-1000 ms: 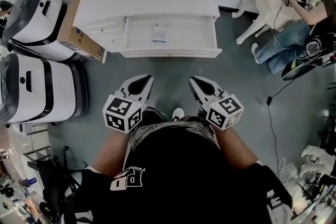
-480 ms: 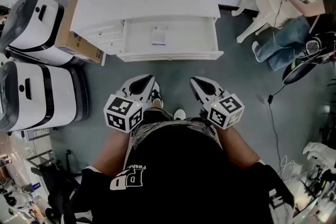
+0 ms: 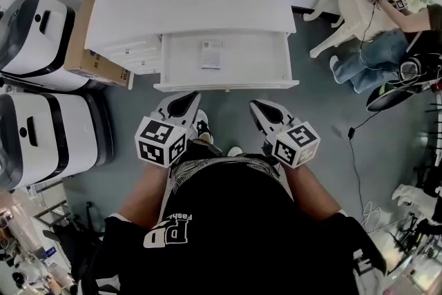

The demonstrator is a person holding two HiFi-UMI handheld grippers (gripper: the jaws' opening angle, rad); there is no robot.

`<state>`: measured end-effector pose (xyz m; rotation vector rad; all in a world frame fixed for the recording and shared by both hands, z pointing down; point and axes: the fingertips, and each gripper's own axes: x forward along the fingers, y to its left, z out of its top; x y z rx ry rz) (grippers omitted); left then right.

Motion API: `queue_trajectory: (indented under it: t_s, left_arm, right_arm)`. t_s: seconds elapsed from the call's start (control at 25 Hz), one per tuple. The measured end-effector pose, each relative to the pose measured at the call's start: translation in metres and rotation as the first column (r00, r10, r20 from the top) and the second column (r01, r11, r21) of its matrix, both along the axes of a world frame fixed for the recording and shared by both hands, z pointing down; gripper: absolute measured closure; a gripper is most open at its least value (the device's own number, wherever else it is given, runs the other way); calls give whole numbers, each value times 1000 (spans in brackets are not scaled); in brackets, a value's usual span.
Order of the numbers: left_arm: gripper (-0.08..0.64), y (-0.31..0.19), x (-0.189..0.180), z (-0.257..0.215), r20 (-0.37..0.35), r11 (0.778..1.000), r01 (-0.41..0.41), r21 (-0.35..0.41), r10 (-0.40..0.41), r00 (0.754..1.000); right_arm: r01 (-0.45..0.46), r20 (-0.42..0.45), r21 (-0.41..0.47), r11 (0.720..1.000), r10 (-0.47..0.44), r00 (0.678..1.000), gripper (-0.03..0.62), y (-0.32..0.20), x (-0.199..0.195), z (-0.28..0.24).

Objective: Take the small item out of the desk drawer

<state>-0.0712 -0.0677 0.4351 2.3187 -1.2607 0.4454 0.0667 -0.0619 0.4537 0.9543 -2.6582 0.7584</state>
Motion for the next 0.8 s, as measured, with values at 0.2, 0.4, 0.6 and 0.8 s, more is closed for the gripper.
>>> queue_trajectory:
  t_s: [0.2,0.4,0.6,0.8]
  left_arm:
    - [545,-40,-23,15,-3,999,-22,-34,22,1000]
    - [545,-76,-50,26,2,998,-40,-57,41,999]
    - [545,-104,-74,33,21,995,-64,-74,66,998]
    - [545,-126,-92,43,29,990,-111,-86,114,993]
  right_arm:
    - [-5,-35,-53,999,4,999,584,-38,-25,16]
    - [-18,-60,-93,996,13,998,584,-68,-49,23]
    - [-39,-123,-107,994,26,992,584,-92,-66,35]
    - [-74,-163,-106,992,56,985,584,-115,-84,42]
